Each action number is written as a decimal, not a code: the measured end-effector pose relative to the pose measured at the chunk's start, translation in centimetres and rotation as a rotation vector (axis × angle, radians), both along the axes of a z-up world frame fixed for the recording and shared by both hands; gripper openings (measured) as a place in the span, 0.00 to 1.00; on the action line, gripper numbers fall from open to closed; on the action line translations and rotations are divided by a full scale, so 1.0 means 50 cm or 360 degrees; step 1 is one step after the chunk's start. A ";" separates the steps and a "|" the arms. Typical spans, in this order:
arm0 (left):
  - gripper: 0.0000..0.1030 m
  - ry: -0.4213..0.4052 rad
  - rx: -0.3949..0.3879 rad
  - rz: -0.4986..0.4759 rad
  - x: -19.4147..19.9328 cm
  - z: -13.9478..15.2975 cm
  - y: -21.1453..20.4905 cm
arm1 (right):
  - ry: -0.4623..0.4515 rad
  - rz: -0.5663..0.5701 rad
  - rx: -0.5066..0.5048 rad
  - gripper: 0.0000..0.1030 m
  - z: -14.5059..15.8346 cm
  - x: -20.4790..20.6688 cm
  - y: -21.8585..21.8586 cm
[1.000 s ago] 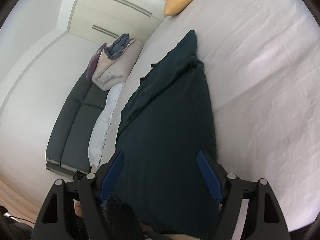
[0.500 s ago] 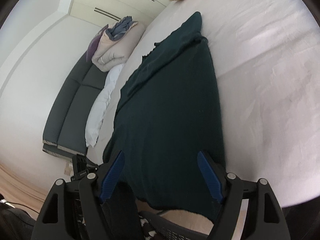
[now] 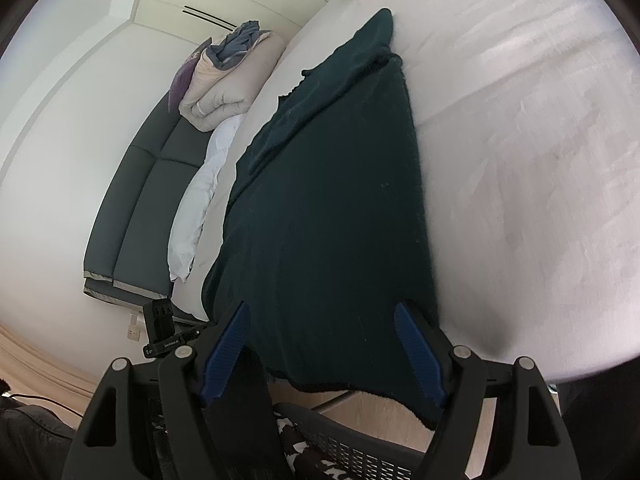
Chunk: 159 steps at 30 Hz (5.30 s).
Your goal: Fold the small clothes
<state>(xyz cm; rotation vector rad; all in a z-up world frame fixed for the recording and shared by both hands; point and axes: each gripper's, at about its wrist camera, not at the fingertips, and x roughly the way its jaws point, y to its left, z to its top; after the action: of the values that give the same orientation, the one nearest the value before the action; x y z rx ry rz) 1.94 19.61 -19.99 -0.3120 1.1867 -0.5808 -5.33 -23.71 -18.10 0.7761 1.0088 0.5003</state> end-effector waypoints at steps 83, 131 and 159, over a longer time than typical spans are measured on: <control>0.05 -0.0186 -0.1113 0.0586 0.456 0.130 0.034 | -0.0118 -0.0299 0.0134 0.09 0.086 0.441 -0.032; 0.61 -0.0095 -0.0373 0.0560 0.563 0.010 0.017 | 0.0053 -0.0421 -0.0587 0.51 0.027 0.539 -0.042; 0.12 -0.0347 0.0052 0.0452 0.506 0.050 -0.018 | -0.0099 -0.0334 -0.0595 0.08 0.052 0.434 -0.021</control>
<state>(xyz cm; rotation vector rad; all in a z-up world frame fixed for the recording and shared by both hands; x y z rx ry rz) 27.24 18.70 -17.50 -0.3721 0.9206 -0.3374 16.35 -24.74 -15.52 0.5195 0.9159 0.1457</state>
